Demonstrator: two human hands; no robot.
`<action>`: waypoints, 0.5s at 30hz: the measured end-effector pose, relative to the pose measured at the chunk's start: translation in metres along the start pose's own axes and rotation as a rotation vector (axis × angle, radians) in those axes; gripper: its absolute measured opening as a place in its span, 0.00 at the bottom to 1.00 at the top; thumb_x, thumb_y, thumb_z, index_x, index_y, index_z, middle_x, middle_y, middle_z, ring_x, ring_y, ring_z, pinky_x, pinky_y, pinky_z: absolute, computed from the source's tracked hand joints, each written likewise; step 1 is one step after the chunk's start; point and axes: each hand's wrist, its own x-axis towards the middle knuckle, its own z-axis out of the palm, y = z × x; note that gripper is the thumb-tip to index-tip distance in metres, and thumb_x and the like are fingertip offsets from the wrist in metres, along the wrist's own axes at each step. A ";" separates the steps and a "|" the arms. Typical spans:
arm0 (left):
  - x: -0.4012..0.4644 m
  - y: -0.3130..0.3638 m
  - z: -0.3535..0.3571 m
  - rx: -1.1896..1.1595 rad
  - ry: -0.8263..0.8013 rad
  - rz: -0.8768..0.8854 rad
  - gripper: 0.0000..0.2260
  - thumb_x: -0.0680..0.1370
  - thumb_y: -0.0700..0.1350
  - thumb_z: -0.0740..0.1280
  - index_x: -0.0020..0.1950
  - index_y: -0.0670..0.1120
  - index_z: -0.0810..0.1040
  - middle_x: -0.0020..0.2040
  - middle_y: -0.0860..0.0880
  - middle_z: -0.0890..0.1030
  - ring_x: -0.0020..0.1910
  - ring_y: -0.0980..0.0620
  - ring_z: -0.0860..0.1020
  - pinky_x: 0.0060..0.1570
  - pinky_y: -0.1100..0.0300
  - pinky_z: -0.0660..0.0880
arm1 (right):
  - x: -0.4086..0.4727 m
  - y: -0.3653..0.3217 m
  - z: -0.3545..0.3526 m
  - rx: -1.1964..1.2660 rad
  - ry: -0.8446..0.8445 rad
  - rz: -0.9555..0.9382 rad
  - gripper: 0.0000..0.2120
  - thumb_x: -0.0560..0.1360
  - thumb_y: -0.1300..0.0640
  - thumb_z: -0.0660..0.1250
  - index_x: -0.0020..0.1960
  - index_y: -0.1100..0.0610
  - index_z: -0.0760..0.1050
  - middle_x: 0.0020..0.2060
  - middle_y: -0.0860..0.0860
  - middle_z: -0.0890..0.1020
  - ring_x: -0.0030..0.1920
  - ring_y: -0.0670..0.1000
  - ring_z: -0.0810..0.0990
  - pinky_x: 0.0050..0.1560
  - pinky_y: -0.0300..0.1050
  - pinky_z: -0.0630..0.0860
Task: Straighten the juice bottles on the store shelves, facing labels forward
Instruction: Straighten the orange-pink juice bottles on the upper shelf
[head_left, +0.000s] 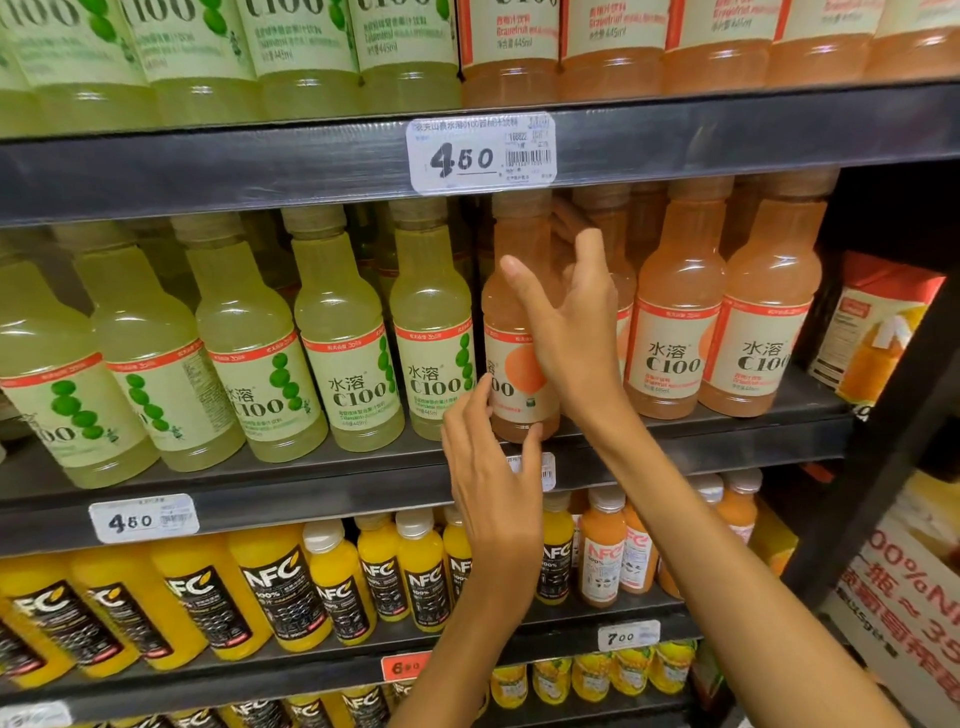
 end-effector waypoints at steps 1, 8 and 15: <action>0.001 0.000 0.001 0.011 0.014 0.007 0.28 0.73 0.37 0.72 0.71 0.44 0.67 0.63 0.44 0.71 0.63 0.45 0.72 0.59 0.46 0.73 | -0.001 0.000 0.000 -0.039 0.003 -0.013 0.13 0.77 0.55 0.67 0.46 0.59 0.62 0.36 0.48 0.66 0.36 0.44 0.64 0.38 0.32 0.64; 0.005 -0.001 0.006 0.035 0.086 0.008 0.26 0.72 0.38 0.73 0.68 0.43 0.71 0.59 0.45 0.74 0.58 0.45 0.76 0.55 0.46 0.76 | -0.012 0.004 -0.012 -0.234 0.037 -0.097 0.21 0.74 0.59 0.70 0.64 0.64 0.71 0.59 0.56 0.77 0.60 0.52 0.76 0.59 0.37 0.71; 0.007 0.002 0.009 0.095 0.102 0.007 0.23 0.73 0.38 0.72 0.67 0.42 0.72 0.57 0.43 0.75 0.56 0.45 0.76 0.53 0.48 0.75 | -0.013 0.003 -0.005 -0.353 0.074 -0.190 0.18 0.74 0.61 0.70 0.61 0.67 0.74 0.55 0.60 0.79 0.53 0.55 0.78 0.49 0.30 0.65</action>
